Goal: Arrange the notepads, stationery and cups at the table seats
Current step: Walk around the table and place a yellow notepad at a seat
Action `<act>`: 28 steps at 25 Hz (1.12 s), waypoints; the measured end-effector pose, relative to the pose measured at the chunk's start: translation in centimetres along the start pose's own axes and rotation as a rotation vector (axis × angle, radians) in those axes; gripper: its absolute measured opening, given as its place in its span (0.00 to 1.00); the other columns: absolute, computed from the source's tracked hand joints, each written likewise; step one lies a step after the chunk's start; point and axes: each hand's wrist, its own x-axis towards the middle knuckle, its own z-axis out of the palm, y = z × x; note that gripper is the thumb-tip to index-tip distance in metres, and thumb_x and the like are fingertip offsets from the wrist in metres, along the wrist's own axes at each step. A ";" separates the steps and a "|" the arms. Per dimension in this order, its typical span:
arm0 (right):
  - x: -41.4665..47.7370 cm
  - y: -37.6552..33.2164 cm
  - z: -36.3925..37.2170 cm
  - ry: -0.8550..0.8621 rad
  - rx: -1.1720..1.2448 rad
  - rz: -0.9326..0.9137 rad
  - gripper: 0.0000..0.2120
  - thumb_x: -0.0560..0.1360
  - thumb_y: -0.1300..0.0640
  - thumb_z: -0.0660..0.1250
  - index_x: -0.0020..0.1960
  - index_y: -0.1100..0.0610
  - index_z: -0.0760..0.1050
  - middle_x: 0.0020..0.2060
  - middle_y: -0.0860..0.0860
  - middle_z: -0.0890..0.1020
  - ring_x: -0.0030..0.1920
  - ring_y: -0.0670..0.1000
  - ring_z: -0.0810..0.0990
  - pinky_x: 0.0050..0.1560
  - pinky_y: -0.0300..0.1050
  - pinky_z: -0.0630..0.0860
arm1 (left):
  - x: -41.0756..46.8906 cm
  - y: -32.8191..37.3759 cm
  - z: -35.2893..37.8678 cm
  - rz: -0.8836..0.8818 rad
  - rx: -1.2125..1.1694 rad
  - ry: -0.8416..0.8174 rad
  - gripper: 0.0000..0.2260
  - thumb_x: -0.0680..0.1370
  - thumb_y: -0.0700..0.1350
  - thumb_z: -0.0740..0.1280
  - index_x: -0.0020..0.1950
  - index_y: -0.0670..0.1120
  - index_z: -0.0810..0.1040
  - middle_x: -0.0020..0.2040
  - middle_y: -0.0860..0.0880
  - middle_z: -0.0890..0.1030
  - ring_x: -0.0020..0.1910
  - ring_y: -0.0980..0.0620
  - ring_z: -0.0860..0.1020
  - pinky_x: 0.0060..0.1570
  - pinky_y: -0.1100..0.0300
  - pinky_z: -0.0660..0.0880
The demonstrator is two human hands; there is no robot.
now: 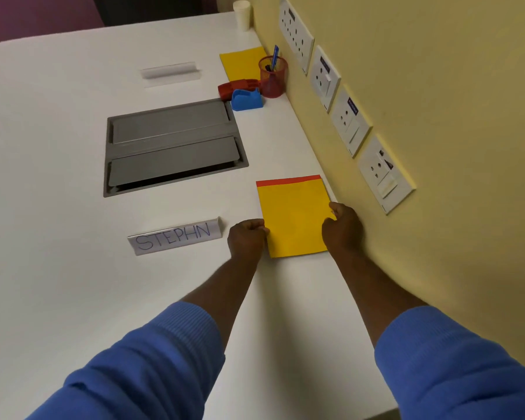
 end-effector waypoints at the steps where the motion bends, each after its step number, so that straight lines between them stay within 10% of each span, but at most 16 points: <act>1: 0.8 -0.1 0.5 0.000 -0.012 -0.013 0.23 0.77 0.71 0.62 0.71 0.62 0.74 0.69 0.60 0.76 0.70 0.58 0.74 0.65 0.45 0.71 | 0.8 0.3 0.6 0.028 0.040 0.022 0.11 0.74 0.36 0.73 0.45 0.53 0.86 0.47 0.47 0.87 0.48 0.44 0.85 0.58 0.46 0.81; 9: 6.0 -0.3 3.2 -0.183 -0.587 -0.254 0.30 0.82 0.54 0.60 0.80 0.63 0.58 0.80 0.59 0.59 0.80 0.57 0.57 0.79 0.50 0.55 | 5.6 2.1 3.3 0.404 0.456 0.059 0.15 0.77 0.41 0.72 0.65 0.44 0.81 0.65 0.43 0.80 0.65 0.42 0.77 0.67 0.50 0.72; 13: 5.4 0.9 4.6 -0.069 -0.980 -0.456 0.30 0.84 0.50 0.52 0.81 0.64 0.55 0.81 0.61 0.57 0.81 0.60 0.52 0.80 0.56 0.48 | 6.8 0.4 3.6 0.665 0.930 -0.034 0.19 0.85 0.46 0.58 0.77 0.49 0.71 0.81 0.46 0.63 0.81 0.40 0.56 0.78 0.39 0.48; 28: 7.5 0.7 4.7 -0.066 -1.103 -0.517 0.29 0.85 0.50 0.44 0.80 0.67 0.55 0.79 0.64 0.59 0.81 0.61 0.55 0.80 0.55 0.44 | 6.8 -1.1 3.5 0.692 1.170 -0.138 0.44 0.76 0.76 0.47 0.83 0.53 0.39 0.83 0.48 0.39 0.82 0.44 0.36 0.77 0.35 0.35</act>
